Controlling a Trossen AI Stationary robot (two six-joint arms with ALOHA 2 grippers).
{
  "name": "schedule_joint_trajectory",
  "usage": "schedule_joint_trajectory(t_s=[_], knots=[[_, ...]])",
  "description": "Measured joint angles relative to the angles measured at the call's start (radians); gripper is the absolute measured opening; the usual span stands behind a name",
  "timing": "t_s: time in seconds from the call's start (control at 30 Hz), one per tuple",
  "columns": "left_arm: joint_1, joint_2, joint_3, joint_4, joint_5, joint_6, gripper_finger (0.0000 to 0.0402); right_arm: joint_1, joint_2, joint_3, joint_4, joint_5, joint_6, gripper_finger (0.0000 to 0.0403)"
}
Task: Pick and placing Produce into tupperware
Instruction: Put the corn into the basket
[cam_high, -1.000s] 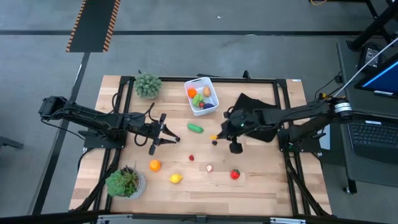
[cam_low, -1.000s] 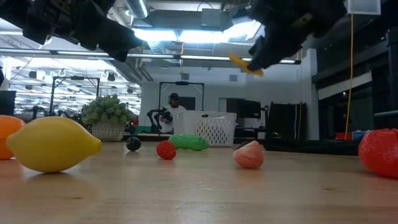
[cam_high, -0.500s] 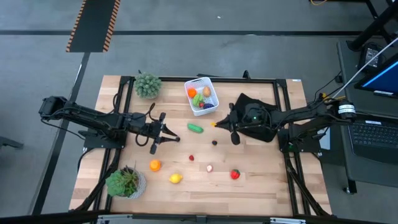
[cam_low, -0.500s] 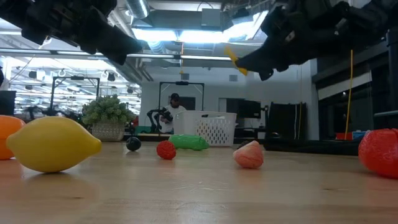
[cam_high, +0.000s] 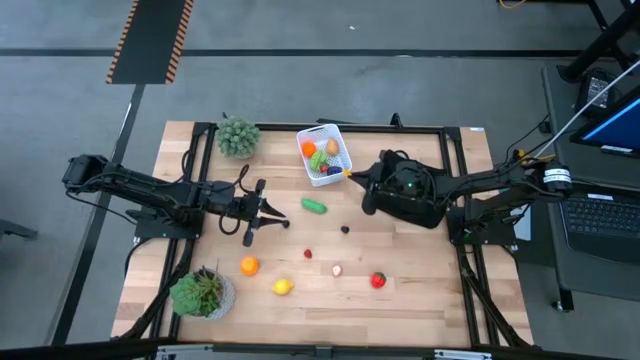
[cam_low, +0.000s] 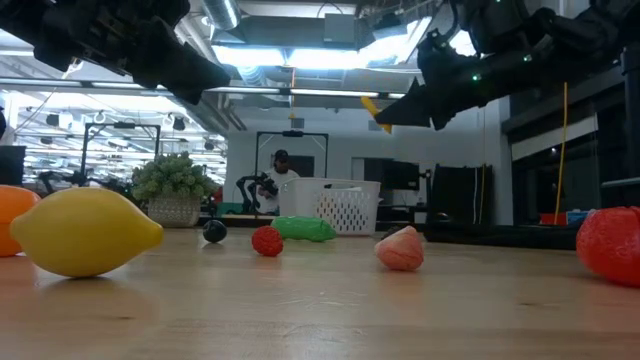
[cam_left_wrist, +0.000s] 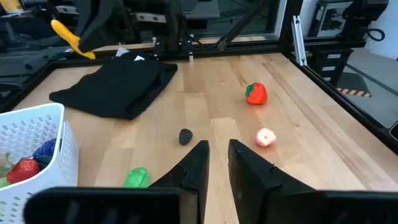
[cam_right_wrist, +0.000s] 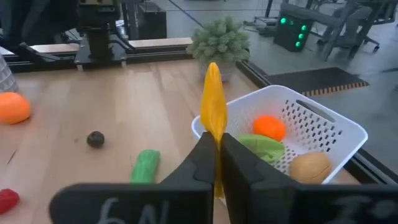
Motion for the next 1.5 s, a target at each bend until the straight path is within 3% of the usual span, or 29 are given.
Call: schedule_joint_trajectory(t_s=[0.27,0.5,0.63,0.83,1.17,1.3,1.5], knots=[[0.000,0.000,0.000,0.000,0.000,0.012,0.0035,-0.048,0.043,0.017,0.013,0.000,0.004,0.0014],[0.001,0.000,0.000,0.000,-0.001,0.033,0.0021,-0.088,0.172,0.133,0.011,-0.002,-0.052,0.0014],[0.001,0.000,0.000,0.000,0.000,0.033,0.0013,-0.128,0.234,0.223,-0.058,-0.063,-0.104,0.0014],[0.001,0.000,0.000,-0.006,0.000,0.033,0.0002,-0.192,0.314,0.383,-0.263,-0.156,-0.141,0.0014],[0.001,0.000,0.000,-0.007,0.000,0.034,0.0018,-0.239,0.372,0.722,-0.878,-0.303,-0.401,0.0014],[0.001,0.000,0.000,-0.007,0.000,0.035,0.0029,-0.249,0.419,0.843,-1.019,-0.359,-0.496,0.0014],[0.001,0.000,0.000,-0.007,0.000,0.034,0.0043,-0.264,0.537,1.012,-1.169,-0.362,-0.552,0.0014]])
